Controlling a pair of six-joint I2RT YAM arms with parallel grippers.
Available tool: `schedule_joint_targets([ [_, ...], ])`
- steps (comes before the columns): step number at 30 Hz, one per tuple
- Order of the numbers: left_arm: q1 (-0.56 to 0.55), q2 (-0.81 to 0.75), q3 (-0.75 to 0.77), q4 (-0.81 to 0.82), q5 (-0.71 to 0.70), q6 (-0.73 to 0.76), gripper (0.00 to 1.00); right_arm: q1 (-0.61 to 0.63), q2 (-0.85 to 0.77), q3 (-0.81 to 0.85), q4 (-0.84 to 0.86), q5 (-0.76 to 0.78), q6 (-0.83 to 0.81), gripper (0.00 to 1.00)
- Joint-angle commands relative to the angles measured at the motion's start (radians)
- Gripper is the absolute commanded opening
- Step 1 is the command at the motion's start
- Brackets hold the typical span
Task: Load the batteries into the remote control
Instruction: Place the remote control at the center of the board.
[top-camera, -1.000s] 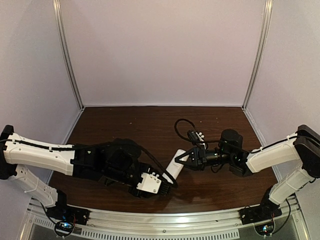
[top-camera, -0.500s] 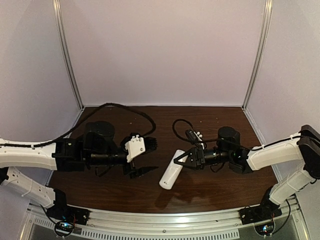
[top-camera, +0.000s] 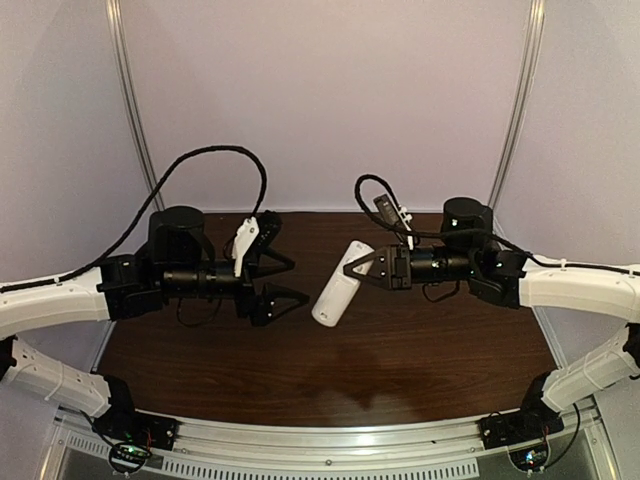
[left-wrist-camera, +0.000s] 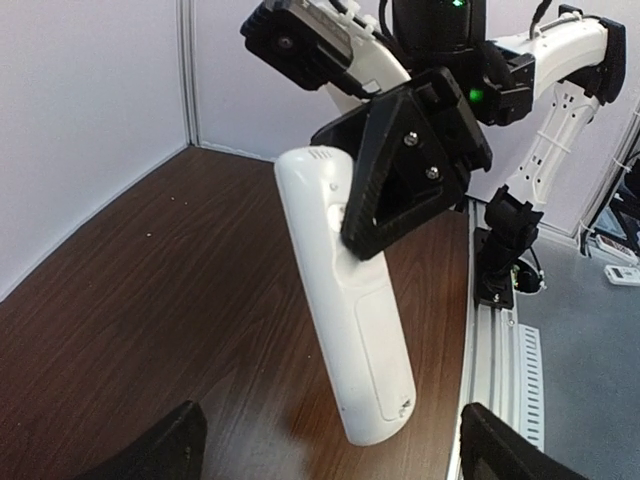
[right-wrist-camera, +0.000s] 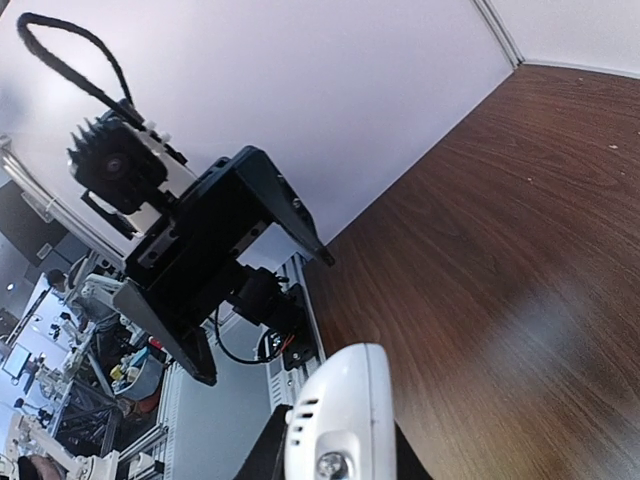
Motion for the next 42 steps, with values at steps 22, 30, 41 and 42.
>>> schedule_joint_targets([
  [22,0.102,-0.125,-0.047,-0.09,-0.599,-0.135,0.91,0.026,0.2,0.215,-0.59,1.115,-0.552,0.0],
  [30,0.103,-0.152,-0.071,-0.088,-0.609,-0.146,0.91,0.049,0.335,0.254,-0.542,1.279,-0.656,0.0],
  [41,0.103,-0.182,-0.095,-0.097,-0.619,-0.134,0.91,0.077,0.527,0.334,-0.491,1.418,-0.722,0.01],
  [42,0.103,-0.181,-0.096,-0.096,-0.62,-0.133,0.91,0.081,0.547,0.345,-0.492,1.428,-0.727,0.02],
])
